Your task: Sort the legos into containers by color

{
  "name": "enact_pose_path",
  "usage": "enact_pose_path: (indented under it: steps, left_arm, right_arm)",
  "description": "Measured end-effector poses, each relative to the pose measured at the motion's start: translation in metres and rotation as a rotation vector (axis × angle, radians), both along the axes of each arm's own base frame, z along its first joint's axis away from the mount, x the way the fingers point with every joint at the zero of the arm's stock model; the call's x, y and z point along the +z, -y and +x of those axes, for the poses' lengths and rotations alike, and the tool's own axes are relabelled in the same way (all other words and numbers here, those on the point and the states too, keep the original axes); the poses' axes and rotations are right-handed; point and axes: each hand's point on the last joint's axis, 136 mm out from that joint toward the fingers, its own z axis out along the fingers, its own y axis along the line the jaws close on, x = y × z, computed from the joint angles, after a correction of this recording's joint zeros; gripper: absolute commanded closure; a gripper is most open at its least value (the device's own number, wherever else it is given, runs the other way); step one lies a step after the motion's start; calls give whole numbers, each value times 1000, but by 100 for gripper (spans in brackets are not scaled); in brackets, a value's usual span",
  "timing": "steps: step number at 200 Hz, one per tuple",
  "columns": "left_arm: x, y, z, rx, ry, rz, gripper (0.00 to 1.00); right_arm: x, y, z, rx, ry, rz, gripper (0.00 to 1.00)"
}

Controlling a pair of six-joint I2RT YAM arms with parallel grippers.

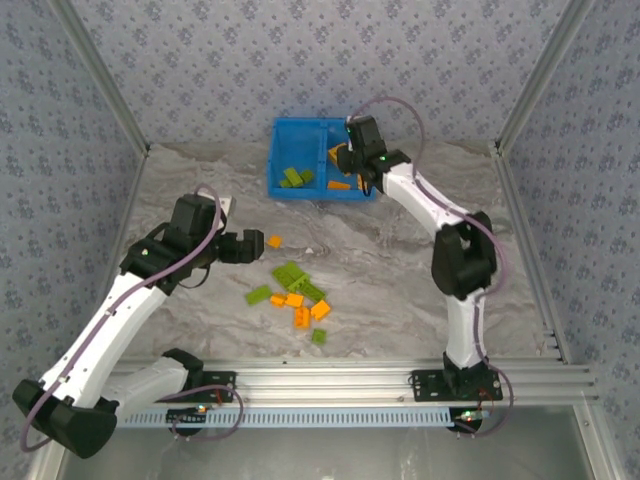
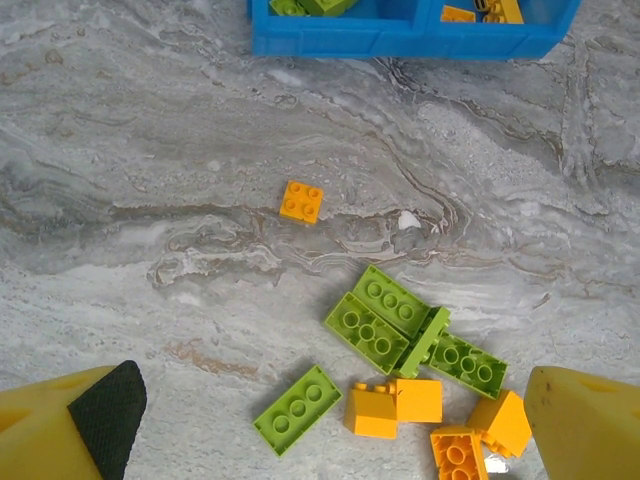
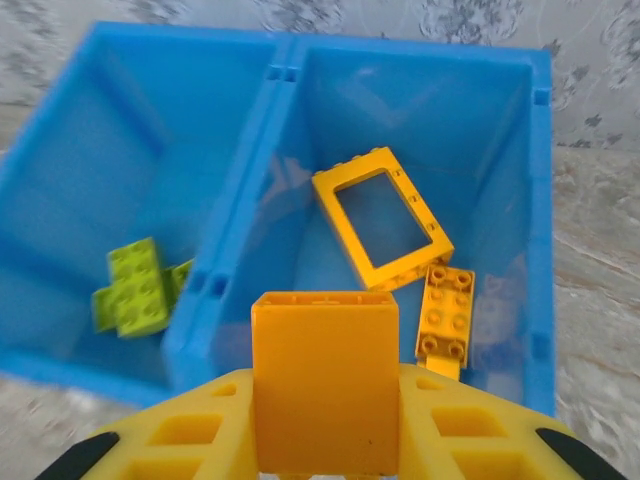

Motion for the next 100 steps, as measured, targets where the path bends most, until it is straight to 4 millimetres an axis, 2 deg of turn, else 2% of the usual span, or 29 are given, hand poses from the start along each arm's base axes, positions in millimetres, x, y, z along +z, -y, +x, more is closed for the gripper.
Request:
enact_pose_path:
  steps: [32,56,76,100]
  left_arm:
    - [-10,-1,-3,11,-28,-4,1]
    - [-13,-3,-6,19,-33,-9,1]
    - [-17,-2,-7,23,-46,-15,1]
    - [-25,1,-4,36,-64,-28,1]
  right_arm:
    - [-53,-6,36,-36,-90,-6,62]
    - [-81,-13,43,-43,-154,10,51]
    - [-92,-13,39,-49,-200,15,43]
    - [-91,-11,34,-52,-224,12,42]
